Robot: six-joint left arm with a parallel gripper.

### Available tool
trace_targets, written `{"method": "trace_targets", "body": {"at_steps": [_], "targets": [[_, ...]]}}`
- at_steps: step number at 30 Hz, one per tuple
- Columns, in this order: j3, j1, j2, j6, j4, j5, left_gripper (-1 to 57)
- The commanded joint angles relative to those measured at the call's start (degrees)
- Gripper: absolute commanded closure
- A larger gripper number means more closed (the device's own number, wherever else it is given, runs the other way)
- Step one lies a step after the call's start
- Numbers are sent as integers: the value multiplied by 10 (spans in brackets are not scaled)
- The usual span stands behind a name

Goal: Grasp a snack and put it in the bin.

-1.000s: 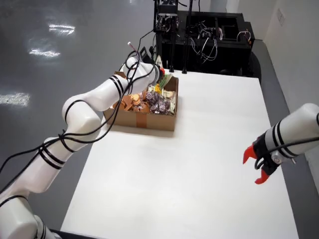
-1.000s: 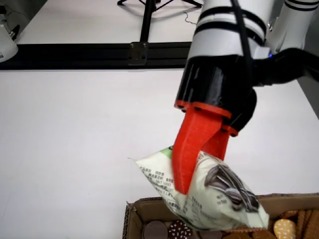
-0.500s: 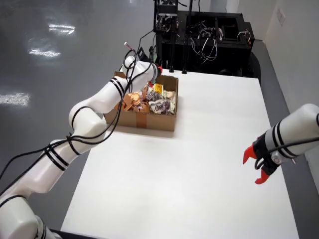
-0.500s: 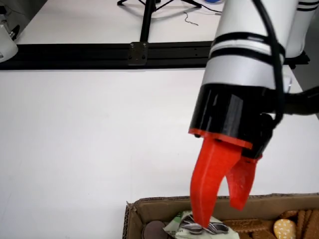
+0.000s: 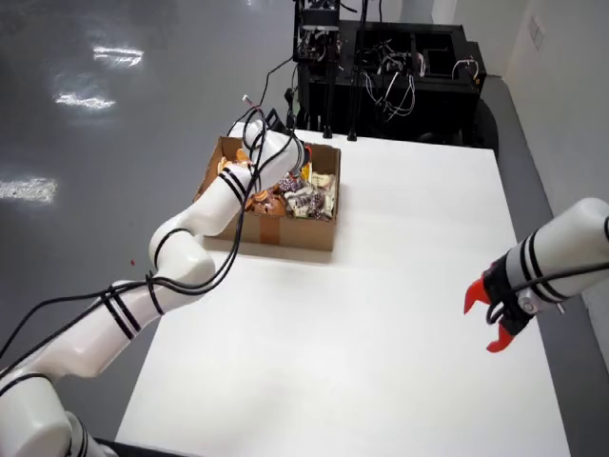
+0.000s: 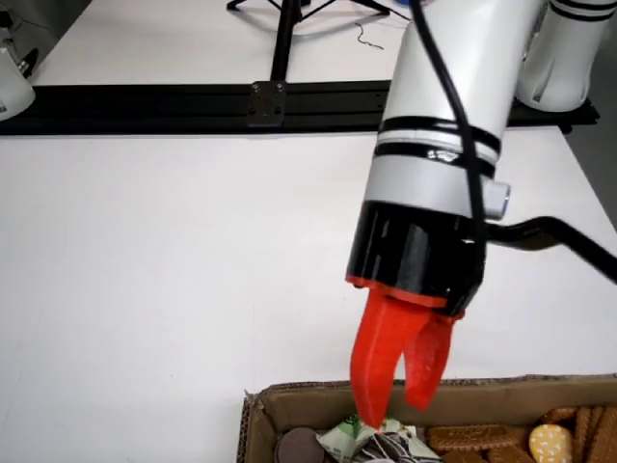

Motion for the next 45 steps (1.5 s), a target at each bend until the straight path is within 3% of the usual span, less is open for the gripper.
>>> {"method": "trace_targets", "body": {"at_steps": [1, 8, 21, 36, 45], "targets": [[-6, -9, -5, 3, -5, 21, 338], [15, -25, -44, 16, -15, 46, 433], [125, -78, -126, -10, -13, 79, 515], [323, -160, -239, -62, 16, 111, 561], [478, -205, -330, -114, 19, 100, 566]]}}
